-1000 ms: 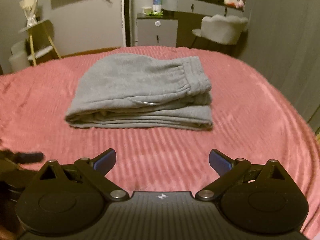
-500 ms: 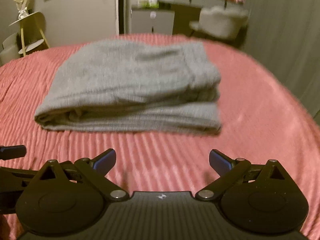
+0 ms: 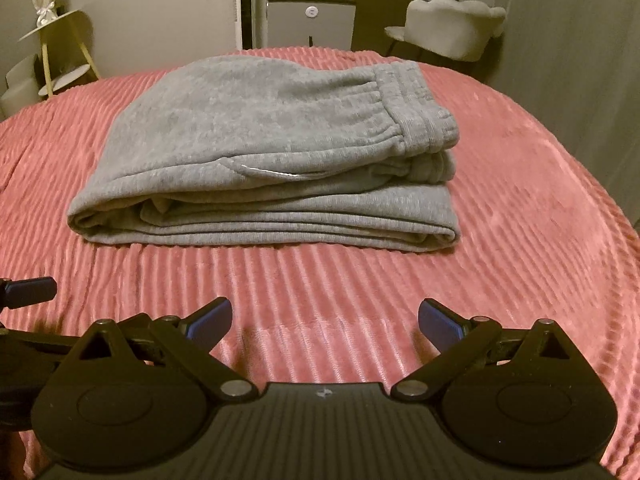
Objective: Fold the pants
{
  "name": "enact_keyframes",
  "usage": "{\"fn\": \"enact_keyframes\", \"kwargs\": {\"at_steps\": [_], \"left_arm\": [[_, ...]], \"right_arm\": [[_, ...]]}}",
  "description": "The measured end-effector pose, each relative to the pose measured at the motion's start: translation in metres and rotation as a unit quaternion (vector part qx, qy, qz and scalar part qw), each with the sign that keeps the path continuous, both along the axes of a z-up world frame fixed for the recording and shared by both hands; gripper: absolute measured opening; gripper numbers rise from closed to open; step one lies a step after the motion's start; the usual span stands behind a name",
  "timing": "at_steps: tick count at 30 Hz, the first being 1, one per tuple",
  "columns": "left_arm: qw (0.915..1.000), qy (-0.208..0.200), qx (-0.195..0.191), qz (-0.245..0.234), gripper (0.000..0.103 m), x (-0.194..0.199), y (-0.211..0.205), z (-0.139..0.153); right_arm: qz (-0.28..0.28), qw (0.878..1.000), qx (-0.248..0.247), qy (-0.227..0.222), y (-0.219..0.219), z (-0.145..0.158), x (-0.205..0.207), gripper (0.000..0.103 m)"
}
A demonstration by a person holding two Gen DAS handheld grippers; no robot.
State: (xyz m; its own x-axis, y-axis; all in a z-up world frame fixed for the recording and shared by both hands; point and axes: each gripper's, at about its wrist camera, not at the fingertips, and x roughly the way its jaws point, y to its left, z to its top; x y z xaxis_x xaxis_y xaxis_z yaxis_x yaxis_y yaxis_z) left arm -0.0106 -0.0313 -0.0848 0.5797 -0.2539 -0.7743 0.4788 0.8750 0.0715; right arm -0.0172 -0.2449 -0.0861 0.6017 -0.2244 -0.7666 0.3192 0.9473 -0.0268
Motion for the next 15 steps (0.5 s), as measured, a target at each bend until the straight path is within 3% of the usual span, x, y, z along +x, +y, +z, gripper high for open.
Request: {"fn": "enact_keyframes", "kwargs": {"at_steps": [15], "left_arm": [[0.9997,0.019,-0.005,0.013,0.099,0.0027,0.0056,-0.0020]], "right_arm": [[-0.007,1.000,0.010,0.001,-0.0045,0.0007,-0.0013,0.100]]}}
